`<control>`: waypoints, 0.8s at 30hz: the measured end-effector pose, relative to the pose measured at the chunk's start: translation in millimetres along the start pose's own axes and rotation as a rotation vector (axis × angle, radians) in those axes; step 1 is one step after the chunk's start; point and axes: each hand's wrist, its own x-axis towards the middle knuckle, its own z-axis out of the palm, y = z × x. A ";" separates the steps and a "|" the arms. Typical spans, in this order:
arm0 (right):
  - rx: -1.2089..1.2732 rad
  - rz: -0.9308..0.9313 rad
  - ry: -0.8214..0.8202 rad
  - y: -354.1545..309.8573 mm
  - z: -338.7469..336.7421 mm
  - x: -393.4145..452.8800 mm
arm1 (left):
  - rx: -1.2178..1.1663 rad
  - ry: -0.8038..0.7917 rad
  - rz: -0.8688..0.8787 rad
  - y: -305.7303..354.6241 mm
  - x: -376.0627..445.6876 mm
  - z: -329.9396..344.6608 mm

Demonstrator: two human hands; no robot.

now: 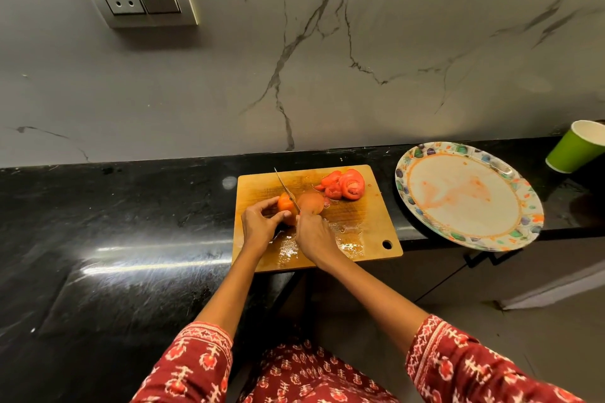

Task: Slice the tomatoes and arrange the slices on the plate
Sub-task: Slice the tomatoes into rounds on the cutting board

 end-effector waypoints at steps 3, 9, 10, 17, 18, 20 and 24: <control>0.020 -0.008 -0.007 3.9 -0.5 1.8 | 0.022 -0.001 0.009 1.6 0.8 0.9; 0.021 -0.021 -0.023 16.5 8.5 -21.0 | 0.002 -0.012 0.001 -2.6 2.2 -0.4; 0.035 -0.020 -0.020 15.9 9.3 -19.7 | 0.000 -0.012 -0.001 -2.3 1.9 -1.0; 0.045 0.022 -0.017 2.6 12.4 1.9 | -0.011 -0.002 0.007 0.2 -2.7 -1.4; 0.047 0.028 -0.022 1.5 11.4 4.9 | -0.010 0.001 0.008 0.1 -2.3 -0.7; 0.055 0.037 -0.039 1.0 10.4 7.8 | -0.003 0.006 0.010 1.6 -1.7 -0.5; 0.032 0.020 -0.064 9.5 13.7 -5.0 | -0.013 0.014 0.021 -3.3 -2.2 -0.6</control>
